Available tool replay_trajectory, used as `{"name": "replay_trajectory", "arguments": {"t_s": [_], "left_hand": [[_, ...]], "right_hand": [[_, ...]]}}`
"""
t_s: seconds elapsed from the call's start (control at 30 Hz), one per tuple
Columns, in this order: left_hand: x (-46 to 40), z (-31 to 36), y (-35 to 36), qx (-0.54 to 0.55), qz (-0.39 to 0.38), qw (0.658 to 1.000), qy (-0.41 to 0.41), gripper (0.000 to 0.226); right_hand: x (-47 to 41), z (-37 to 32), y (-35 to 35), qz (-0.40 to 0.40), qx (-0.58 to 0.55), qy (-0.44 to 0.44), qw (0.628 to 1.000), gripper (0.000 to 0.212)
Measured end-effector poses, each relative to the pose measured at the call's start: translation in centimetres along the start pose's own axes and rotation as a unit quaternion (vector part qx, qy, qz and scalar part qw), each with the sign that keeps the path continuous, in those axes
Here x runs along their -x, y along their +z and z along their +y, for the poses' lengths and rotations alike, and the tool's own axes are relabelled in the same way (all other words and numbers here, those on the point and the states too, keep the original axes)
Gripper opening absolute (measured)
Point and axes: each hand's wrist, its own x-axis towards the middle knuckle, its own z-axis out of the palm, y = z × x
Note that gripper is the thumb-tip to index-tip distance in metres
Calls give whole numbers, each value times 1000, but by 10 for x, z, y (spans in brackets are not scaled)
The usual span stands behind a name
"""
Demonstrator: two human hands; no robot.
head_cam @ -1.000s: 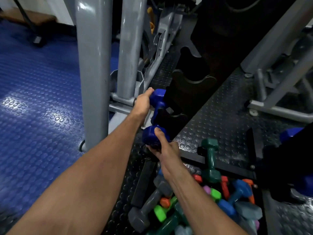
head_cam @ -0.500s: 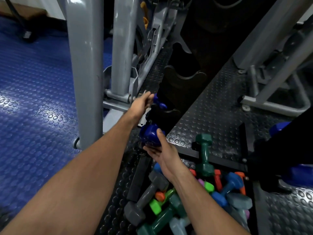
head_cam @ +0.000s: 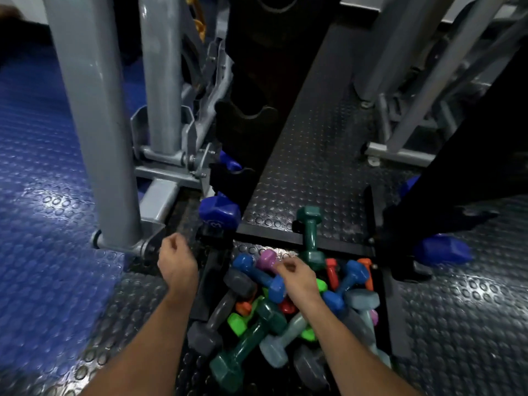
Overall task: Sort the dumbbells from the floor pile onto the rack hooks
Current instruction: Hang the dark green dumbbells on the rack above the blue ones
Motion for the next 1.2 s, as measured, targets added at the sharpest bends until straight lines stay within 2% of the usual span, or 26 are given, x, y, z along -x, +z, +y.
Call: {"name": "replay_trajectory", "arguments": {"t_s": [0.07, 0.13, 0.2, 0.27, 0.47, 0.63, 0.83, 1.0, 1.1, 1.2], "left_hand": [[22, -13, 3, -53, 25, 998, 13, 23], [41, -19, 14, -100, 9, 995, 9, 19], [61, -20, 29, -162, -43, 986, 20, 16], [75, -19, 48, -213, -112, 968, 68, 18], [87, -7, 121, -188, -246, 940, 142, 18], [77, -2, 190, -145, -341, 923, 103, 20], [62, 19, 241, -176, -362, 904, 144, 44], [50, 36, 278, -249, -376, 867, 213, 59], [46, 37, 293, -285, -397, 845, 217, 68], [41, 34, 306, -303, -418, 831, 207, 76]], "right_hand": [[-2, 13, -13, 53, 47, -6, 997, 29], [-11, 25, -23, 105, 86, -2, 991, 34], [-24, 36, -31, 135, 116, 9, 984, 42], [-39, 42, -39, 145, 130, 21, 981, 51], [-83, 46, -56, 120, 118, 73, 983, 79], [-98, 59, -58, 100, 120, 74, 985, 92], [-102, 64, -54, 77, 124, 71, 987, 105], [-101, 67, -43, 100, 137, 57, 984, 99], [-106, 68, -38, 107, 139, 63, 982, 102], [-109, 70, -38, 110, 133, 63, 983, 94]]}}
